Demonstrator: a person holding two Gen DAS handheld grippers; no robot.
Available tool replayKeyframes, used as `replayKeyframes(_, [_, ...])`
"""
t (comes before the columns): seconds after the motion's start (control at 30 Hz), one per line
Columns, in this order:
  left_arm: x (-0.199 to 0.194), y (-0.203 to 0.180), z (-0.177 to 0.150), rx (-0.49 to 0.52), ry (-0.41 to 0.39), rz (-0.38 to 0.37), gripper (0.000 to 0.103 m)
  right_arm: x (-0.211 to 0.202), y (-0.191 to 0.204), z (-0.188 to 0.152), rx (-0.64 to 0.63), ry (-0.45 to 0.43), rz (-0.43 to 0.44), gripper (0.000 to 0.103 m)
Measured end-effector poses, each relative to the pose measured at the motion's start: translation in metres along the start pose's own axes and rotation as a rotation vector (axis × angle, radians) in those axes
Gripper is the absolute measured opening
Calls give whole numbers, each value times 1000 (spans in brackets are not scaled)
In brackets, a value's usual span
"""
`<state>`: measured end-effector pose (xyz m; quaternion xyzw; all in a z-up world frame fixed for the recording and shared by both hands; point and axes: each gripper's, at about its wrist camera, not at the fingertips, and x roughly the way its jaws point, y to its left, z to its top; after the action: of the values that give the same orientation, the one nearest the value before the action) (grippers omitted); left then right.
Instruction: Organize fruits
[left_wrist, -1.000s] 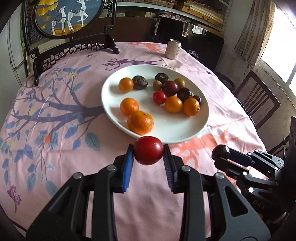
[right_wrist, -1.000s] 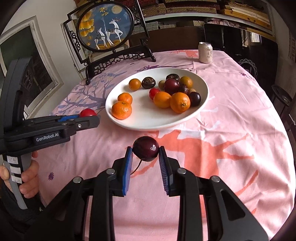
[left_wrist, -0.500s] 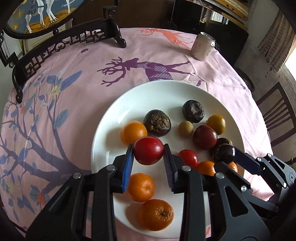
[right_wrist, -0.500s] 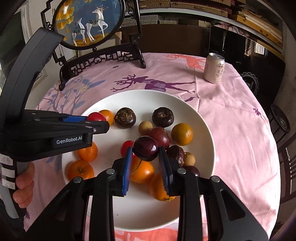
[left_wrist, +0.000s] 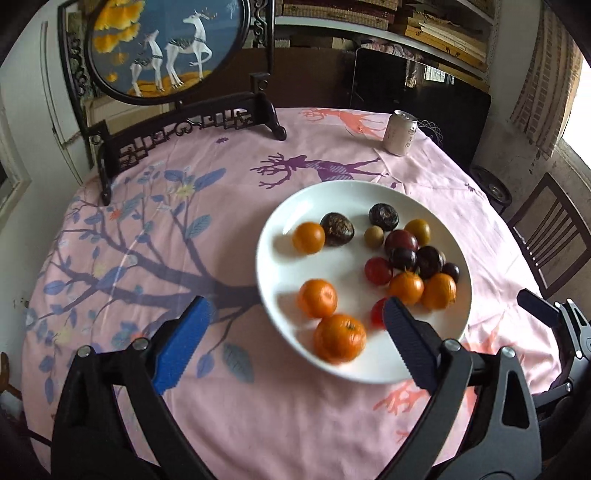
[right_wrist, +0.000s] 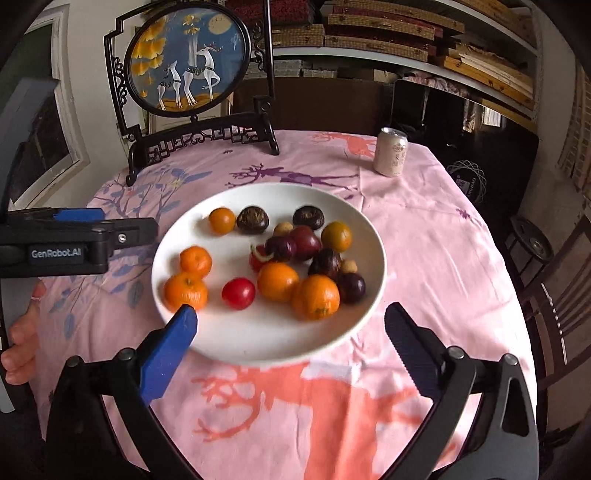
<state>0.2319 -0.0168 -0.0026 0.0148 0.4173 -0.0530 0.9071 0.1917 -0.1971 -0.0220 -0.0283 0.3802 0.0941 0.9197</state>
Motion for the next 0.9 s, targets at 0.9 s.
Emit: replayKeyframes(0.9, [-92, 1, -112, -11, -82, 17, 101, -82, 39, -71, 39, -6, -65, 102])
